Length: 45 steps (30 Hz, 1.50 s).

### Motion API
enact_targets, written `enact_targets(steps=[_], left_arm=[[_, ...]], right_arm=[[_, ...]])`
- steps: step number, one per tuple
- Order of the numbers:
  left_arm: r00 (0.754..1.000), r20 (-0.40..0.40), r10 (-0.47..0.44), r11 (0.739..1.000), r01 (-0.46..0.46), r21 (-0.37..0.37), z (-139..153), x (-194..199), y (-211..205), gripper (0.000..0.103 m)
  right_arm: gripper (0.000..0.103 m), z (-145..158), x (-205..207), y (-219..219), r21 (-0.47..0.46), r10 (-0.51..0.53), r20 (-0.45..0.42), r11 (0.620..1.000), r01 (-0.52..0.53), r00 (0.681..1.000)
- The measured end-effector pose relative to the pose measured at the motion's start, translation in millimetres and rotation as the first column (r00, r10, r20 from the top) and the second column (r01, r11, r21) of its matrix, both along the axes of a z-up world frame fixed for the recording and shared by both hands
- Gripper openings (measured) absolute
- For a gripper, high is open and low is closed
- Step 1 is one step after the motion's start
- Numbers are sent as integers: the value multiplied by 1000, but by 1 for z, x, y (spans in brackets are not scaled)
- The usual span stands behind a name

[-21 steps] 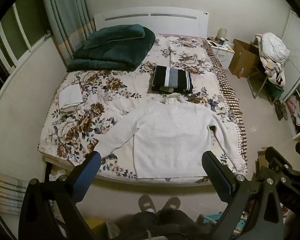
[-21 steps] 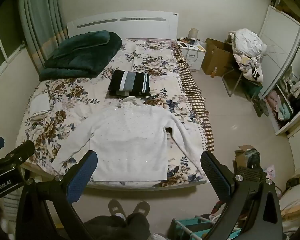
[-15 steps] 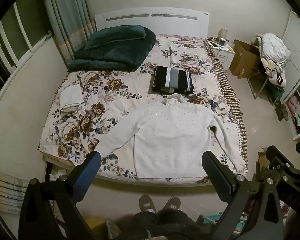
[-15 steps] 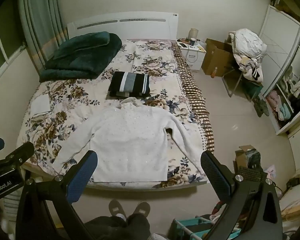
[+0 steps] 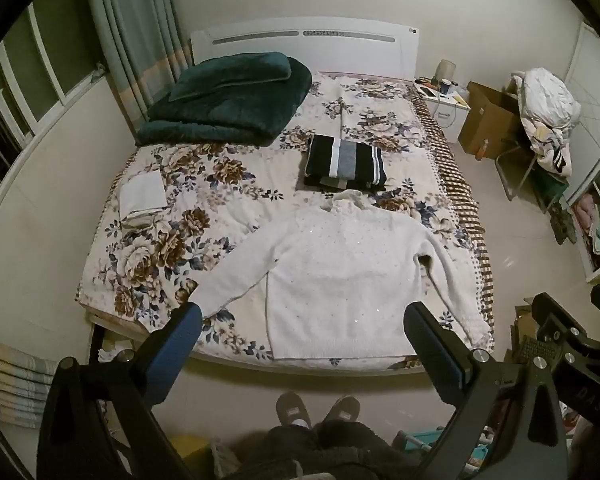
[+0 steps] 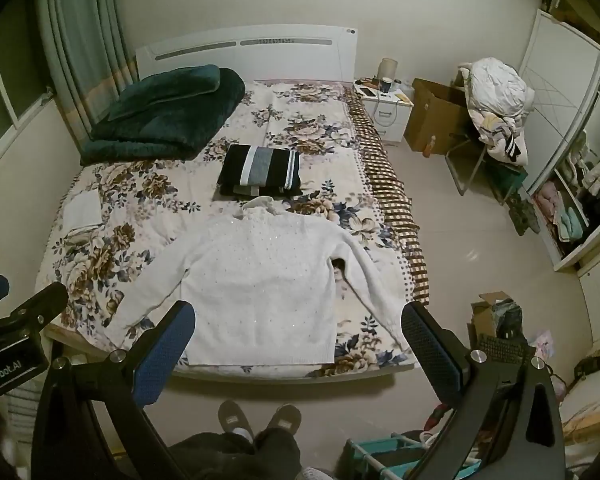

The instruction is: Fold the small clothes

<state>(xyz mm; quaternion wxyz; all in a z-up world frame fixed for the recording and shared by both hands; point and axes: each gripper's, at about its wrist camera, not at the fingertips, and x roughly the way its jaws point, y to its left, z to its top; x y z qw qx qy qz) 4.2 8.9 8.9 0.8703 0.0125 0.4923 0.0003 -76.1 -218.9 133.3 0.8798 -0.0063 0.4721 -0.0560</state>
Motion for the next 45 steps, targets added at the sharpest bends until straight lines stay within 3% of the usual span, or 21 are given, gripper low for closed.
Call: enact_targets(steps=[23,45], left_arm=[[1000,15,9,1000,-9,0,20,6,-2,103],[1000,26,10,1000,-10,-3,19,3,-3,103]], right_arm=[[103,2,-1,0,5,1,6,1000,-2,1000],[103,7,-6,2,2,3,12,1000,-3,1000]])
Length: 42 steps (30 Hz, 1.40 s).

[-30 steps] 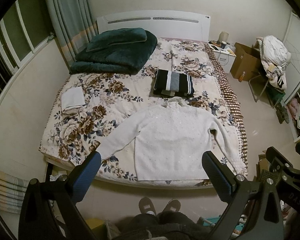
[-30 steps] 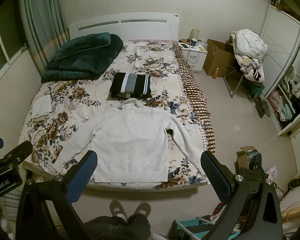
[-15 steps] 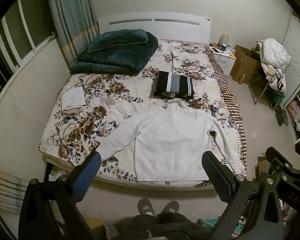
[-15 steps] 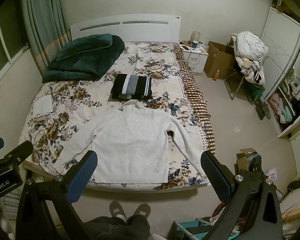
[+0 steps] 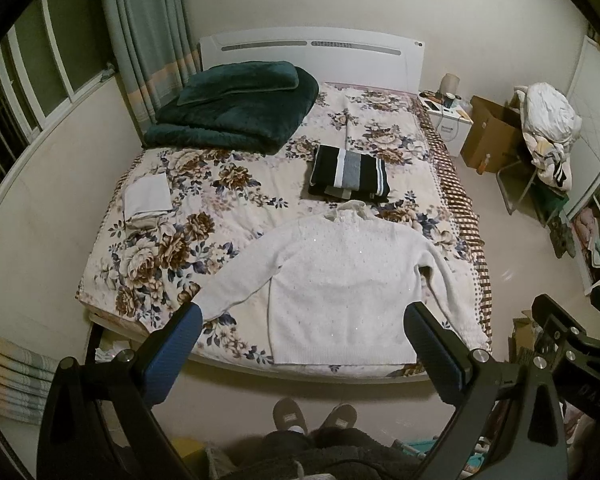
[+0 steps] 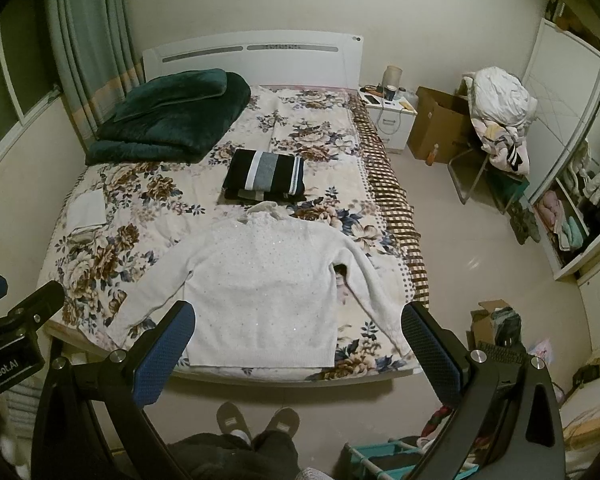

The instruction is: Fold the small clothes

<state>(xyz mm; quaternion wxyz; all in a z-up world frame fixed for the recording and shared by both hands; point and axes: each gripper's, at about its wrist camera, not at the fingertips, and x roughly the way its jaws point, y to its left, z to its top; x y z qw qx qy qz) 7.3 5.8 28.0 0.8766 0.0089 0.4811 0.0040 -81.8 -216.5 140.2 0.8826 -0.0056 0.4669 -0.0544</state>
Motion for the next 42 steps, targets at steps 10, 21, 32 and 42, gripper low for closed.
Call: enact_targets(steps=[10,21,32,42], left_arm=[[1000,6,-3,1000,3,0,0,-2,2,103],[1000,7,-2,1000,2,-4,2,-1,3,103],[1000,20,4,1000,-4,0,3,1,5,103],[997,81,3,991,-13,133,-91,86,3,103]], right_arm=[[103,1,0,1,-3,0,3,1000,0,1000],[103,2,2,4,-4,0,6,1000,0,1000],[103,8,6,14,4,-12,-3,1000,12,1000],[103,-84,60,-52,55,-227,-111,971,234,968]])
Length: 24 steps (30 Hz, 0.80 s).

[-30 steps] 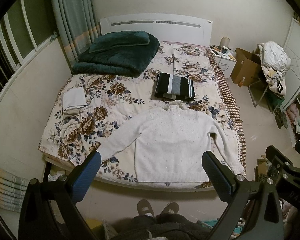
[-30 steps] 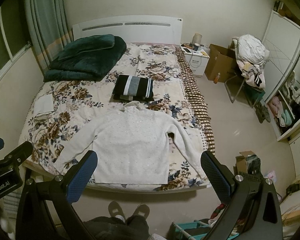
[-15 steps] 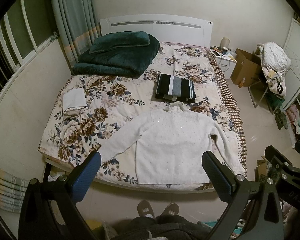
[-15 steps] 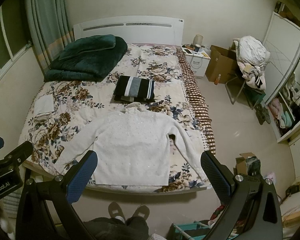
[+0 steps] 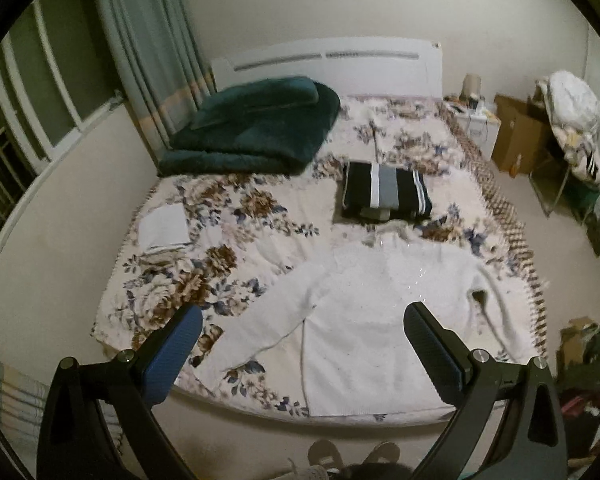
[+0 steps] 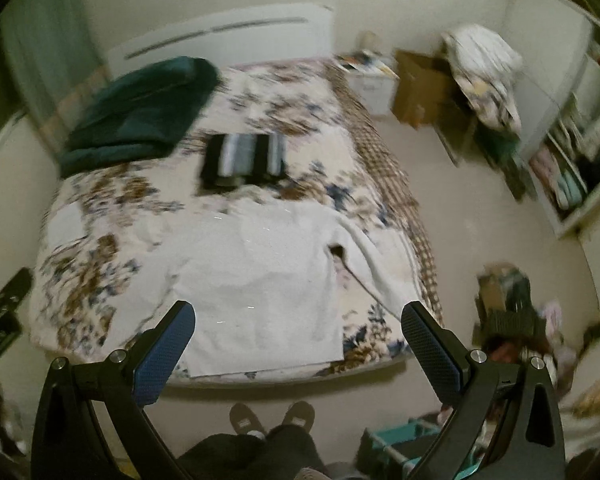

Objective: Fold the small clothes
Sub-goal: 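Grasp the sweater cuff with the right gripper while the left tool hovers over the body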

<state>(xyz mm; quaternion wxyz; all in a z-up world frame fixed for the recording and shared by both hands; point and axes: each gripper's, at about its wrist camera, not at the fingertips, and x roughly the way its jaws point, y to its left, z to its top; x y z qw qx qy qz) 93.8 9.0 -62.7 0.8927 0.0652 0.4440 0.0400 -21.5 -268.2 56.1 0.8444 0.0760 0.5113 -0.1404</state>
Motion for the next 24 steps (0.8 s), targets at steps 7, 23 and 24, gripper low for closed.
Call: enact_targets(steps=[7,23,24], left_arm=[[987,-163,7,997,6,78,-129,66,-37,103],[913,-402,77,984,-5,177,-396,157,-130,103],[910,-408,69,985,2,173,-412,163,-138,103]], right_arm=[[102,-155,21,-135,101,-275,-174,950,295,946],[90,-523,5,-430,89,-627,-429,687,721,650],[89,-540,2,-440,91,-641,-437,666,740,631]])
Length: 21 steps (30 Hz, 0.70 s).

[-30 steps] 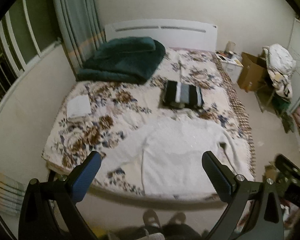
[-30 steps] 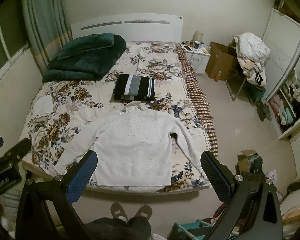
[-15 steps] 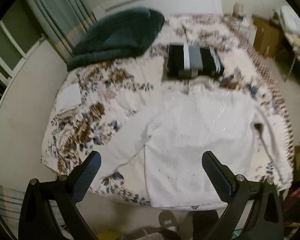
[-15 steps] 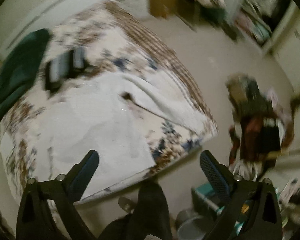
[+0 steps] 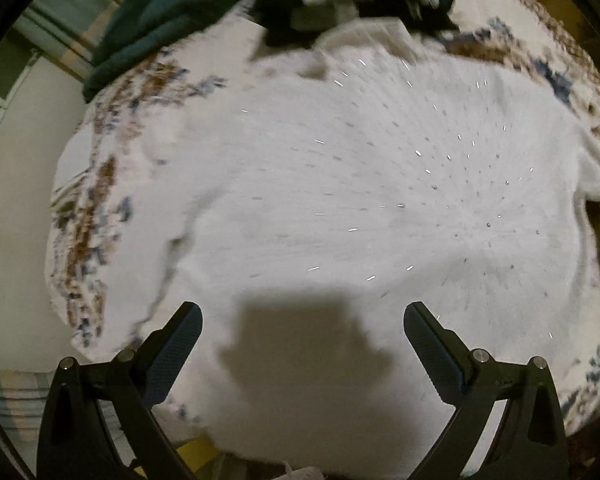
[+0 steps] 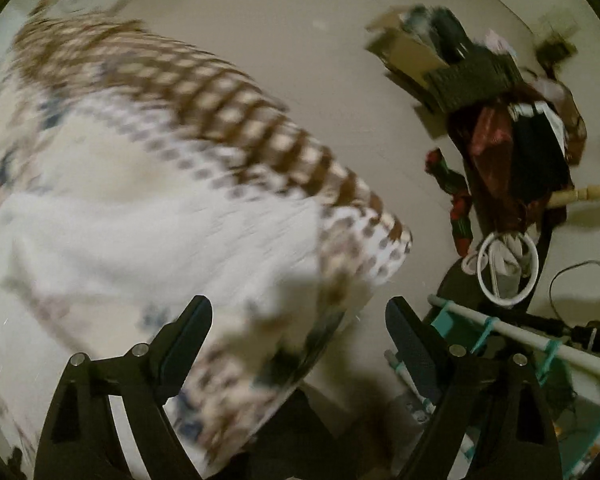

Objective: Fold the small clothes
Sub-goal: 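Grasp the sweater cuff with the right gripper while the left tool hovers over the body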

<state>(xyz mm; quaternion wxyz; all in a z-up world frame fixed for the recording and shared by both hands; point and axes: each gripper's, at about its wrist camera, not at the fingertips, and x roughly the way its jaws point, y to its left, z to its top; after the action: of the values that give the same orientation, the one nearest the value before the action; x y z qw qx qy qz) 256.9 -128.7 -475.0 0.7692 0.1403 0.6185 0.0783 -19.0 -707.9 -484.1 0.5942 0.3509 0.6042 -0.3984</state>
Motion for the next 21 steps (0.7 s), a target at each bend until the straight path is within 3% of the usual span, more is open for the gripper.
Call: enact_targets(steps=[4,6,7,8,9,13,15,17,19,21], left_arm=[[999,-13,-39,999,39,-10,-39,16,-22,103],[997,-9,-72,997,72,-4,-50,21,-30,103],[997,-7,-83,997,83,2,-53,24,-33,103],[996,-4,-91,996,91,5,-55,26,-34,103],[995,2,-98,995,98,7,-56,30,-36,103],[993,21,-114,994,114,0,-53,39,-37,103],[991,37,-128,992,128,-4,-52,41,-41,103],[989,39,-140,990,140,-1,-53,41,-45,103],[989,31,-144,990,144,-3,-56,42,-47,103],[989,27,-143,990,144,-6,-57,40,-49,103]], right_arm=[[86,-47,-2,-19,57,-94,58,994,90,994],[66,-62,5,-20,77,-110,88,992,104,990],[65,-64,9,-18,47,-107,83,994,103,991],[47,-59,13,-15,2,-93,94,996,93,991],[5,-53,17,-11,-44,-73,113,996,78,991],[7,-19,24,-18,-200,-69,120,975,92,990],[8,-12,23,-35,-232,-89,117,966,115,989],[9,-16,23,-52,-193,-100,114,974,121,988],[15,-31,22,-68,-88,-125,91,987,133,988],[30,-32,8,-74,-56,-188,95,979,194,977]])
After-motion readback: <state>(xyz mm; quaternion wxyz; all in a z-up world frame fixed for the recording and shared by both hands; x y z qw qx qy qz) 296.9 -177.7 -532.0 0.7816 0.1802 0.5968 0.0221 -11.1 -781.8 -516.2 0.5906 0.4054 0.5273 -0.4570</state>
